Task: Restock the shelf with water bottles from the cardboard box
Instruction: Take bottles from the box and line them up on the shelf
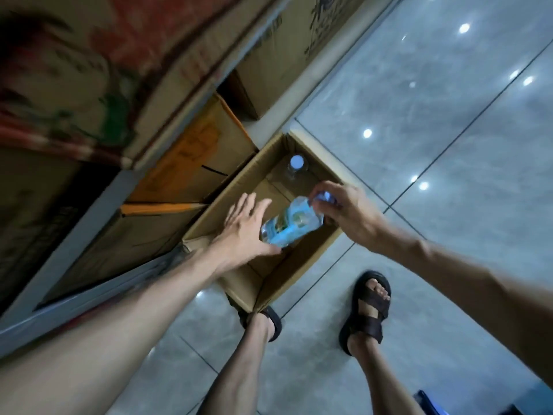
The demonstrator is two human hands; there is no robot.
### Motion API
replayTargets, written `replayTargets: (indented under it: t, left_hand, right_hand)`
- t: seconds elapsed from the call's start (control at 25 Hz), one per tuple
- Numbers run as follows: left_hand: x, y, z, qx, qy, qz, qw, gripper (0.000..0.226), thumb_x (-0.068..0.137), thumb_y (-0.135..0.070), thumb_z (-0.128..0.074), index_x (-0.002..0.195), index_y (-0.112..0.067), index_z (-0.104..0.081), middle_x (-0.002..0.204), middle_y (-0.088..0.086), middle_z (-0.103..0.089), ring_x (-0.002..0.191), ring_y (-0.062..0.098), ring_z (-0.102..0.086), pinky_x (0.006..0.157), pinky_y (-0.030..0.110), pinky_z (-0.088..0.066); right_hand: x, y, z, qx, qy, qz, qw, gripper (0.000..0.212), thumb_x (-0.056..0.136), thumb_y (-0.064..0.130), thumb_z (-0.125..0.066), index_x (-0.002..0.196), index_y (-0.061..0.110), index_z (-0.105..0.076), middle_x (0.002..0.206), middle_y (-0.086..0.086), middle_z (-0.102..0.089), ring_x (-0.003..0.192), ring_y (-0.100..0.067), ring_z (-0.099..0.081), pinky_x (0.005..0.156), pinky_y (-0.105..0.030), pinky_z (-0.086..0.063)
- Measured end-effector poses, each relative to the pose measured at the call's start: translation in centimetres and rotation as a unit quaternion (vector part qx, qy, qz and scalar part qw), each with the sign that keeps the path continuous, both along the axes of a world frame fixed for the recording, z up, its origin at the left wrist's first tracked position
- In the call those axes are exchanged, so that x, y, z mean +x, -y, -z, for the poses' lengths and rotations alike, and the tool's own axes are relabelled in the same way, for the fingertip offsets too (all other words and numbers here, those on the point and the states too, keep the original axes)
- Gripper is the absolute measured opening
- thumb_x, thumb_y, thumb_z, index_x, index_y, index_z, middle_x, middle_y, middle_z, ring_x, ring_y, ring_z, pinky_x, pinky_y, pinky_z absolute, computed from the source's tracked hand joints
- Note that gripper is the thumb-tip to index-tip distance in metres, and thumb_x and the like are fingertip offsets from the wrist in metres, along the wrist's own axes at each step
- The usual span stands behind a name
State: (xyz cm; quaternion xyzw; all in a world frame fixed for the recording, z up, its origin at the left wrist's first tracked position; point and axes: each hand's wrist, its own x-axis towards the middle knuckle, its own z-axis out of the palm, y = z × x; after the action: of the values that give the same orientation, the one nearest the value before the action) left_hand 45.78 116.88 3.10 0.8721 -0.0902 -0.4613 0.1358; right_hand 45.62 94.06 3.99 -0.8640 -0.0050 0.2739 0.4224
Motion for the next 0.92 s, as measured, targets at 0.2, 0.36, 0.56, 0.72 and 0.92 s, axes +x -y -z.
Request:
replayTargets:
  t: [0.2,0.36,0.56,0.72,0.92]
  left_hand:
    - [3.4,3.2,-15.4,-0.097,0.003,-0.062,0.993,0.061,0.062,-0.042,-0.085,0.107,-0.025,-0.047,0.088,-0.013,-0.058,0.091,0.012,-0.059,0.066,0.021,-0.038]
    - [6.1,5.5,-30.6,-0.071,0.103,-0.029,0.992,0.058,0.058,-0.055,-0.079,0.093,-0.028,-0.041,0.081,-0.009,-0.062,0.085,0.019,-0.065,0.063,0.027,-0.035]
    - [5.9,7.9,-50.1,-0.055,0.252,-0.075,0.963,0.063,0.065,-0.053,-0.074,0.109,-0.021,-0.04,0.096,0.006,-0.07,0.097,0.031,-0.064,0.069,0.035,-0.04]
    - [3.9,8.0,-62.0,-0.078,0.285,-0.131,0.946,0.063,0.068,-0.045,-0.077,0.114,-0.02,-0.041,0.098,0.002,-0.068,0.09,0.023,-0.066,0.063,0.03,-0.045]
    - [-0.2,5.4,-73.5,-0.362,-0.003,-0.387,0.848,0.041,0.083,-0.026,-0.072,0.119,-0.018,-0.052,0.108,-0.002,-0.068,0.092,0.011,-0.066,0.077,0.02,-0.053]
  right_hand:
    - [1.9,2.8,-16.5,0.226,-0.114,0.145,0.957,0.008,0.094,0.009,-0.058,0.097,0.009,-0.066,0.062,0.009,-0.059,0.056,-0.011,-0.051,0.053,-0.021,-0.042]
    - [2.5,4.1,-29.0,0.313,-0.168,0.283,0.891,0.026,0.091,0.026,-0.061,0.113,0.013,-0.063,0.088,-0.01,-0.064,0.078,-0.021,-0.057,0.07,-0.031,-0.048]
    - [3.6,2.5,-46.9,0.397,-0.218,0.265,0.851,0.038,0.09,0.039,-0.062,0.12,0.016,-0.062,0.113,-0.009,-0.072,0.098,-0.022,-0.068,0.089,-0.036,-0.054]
    - [4.4,1.8,-59.1,0.376,-0.174,0.221,0.883,0.024,0.089,0.018,-0.066,0.111,0.01,-0.063,0.103,-0.01,-0.075,0.09,-0.021,-0.073,0.08,-0.033,-0.06]
    - [5.2,2.0,-69.7,0.366,-0.237,0.18,0.882,0.029,0.084,0.016,-0.069,0.106,0.0,-0.06,0.094,-0.02,-0.074,0.086,-0.032,-0.073,0.079,-0.043,-0.06]
